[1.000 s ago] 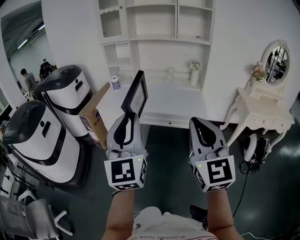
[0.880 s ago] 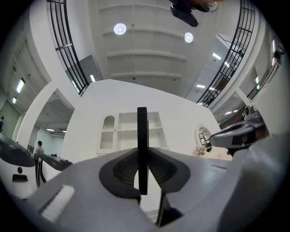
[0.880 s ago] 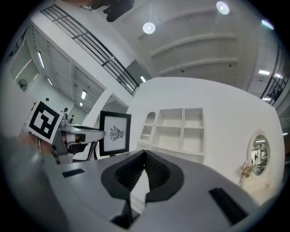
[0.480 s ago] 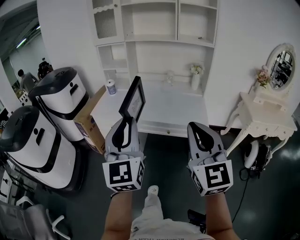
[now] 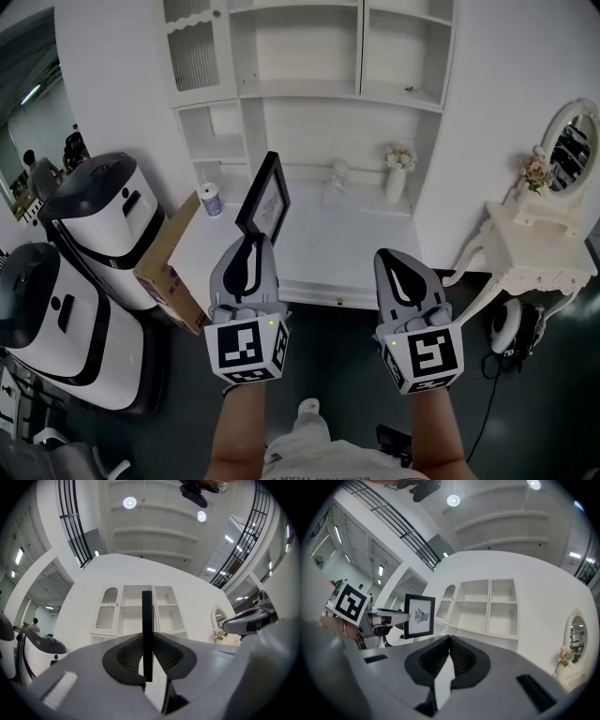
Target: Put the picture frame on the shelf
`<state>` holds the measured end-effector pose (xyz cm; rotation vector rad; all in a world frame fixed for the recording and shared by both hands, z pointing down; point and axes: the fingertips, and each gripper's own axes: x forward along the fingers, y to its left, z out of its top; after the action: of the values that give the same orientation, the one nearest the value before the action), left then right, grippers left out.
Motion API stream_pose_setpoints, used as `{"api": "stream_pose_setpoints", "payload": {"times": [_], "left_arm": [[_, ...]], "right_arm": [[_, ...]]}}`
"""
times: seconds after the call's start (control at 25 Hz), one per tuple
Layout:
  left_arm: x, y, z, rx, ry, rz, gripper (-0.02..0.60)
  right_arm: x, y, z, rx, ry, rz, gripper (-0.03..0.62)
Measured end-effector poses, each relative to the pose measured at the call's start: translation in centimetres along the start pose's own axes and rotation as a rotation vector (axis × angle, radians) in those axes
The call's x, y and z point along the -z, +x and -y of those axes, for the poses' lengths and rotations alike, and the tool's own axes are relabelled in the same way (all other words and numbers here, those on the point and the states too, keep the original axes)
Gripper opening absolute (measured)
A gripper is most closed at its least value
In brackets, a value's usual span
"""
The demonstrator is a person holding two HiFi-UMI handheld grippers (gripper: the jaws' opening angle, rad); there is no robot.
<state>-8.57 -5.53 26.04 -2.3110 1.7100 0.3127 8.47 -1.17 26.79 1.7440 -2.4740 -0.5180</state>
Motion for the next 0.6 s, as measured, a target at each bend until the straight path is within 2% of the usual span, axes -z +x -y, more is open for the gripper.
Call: {"api": "stream_pose_setpoints", "payload": {"times": [0.32,0.6], "left_arm": [[2.0,10.8,-3.8,0.044,0.007,0.028,0.069],[2.6,17.5,-5.6,0.076,0.012,0.065,0.069]], "right_arm": [[1.1,10.7,3.1,0.048,-0.007,0.002,0.009],[1.8,17.2,4.8,0.068,0.004,0.014,0.009]]}}
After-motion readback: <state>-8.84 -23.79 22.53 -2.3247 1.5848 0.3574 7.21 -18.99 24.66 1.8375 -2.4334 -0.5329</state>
